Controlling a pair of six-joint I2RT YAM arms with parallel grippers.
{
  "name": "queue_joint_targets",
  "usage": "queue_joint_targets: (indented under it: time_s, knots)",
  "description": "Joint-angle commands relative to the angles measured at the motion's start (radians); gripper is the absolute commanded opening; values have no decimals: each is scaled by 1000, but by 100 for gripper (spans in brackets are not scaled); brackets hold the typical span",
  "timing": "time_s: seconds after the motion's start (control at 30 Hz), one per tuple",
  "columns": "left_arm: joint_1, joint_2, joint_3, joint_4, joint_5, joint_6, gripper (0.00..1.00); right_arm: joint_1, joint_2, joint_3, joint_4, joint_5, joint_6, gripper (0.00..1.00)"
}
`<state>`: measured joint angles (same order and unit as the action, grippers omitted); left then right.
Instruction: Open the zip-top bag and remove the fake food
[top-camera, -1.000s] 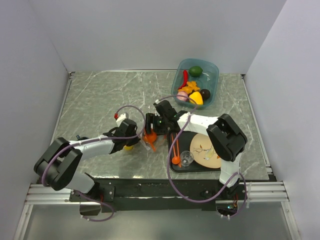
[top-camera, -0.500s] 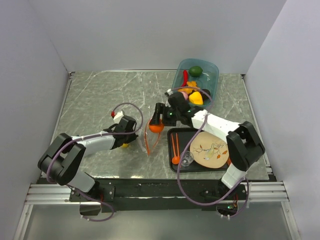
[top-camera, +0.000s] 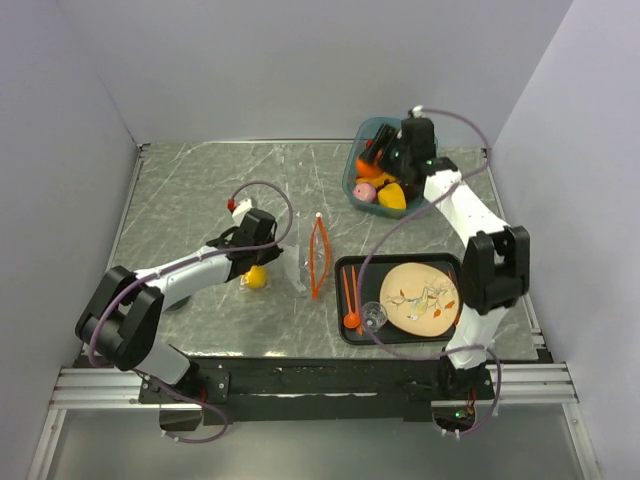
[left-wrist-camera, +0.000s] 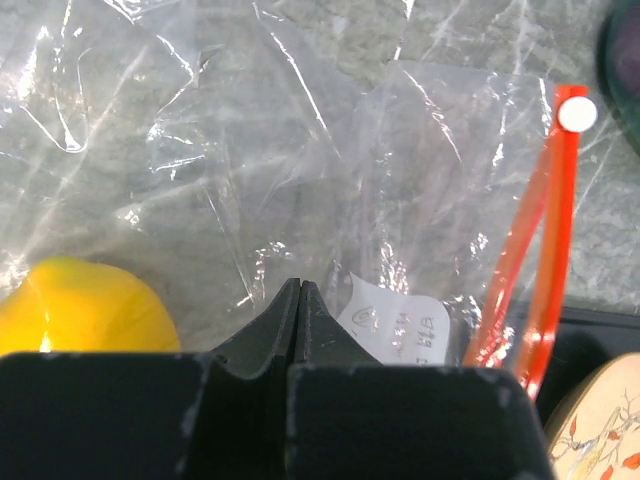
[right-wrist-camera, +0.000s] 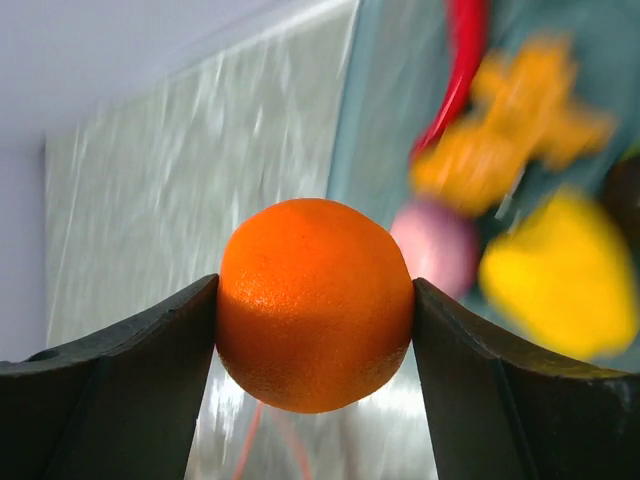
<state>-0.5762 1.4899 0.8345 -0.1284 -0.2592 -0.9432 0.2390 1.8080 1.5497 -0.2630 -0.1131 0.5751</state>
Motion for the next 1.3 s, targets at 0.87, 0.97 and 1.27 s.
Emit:
queue_joint_targets:
  time_s: [0.87, 0.97, 1.27]
  knots:
    - [56, -370, -141, -206, -15, -28, 35, 215, -363, -519, 175, -80, 34, 75]
    - [56, -445, -216, -224, -25, -78, 43, 331, -383, -608, 220, -71, 58, 79]
    - [55, -579, -336, -249, -18, -149, 56, 453, -276, -570, 206, -8, 37, 90]
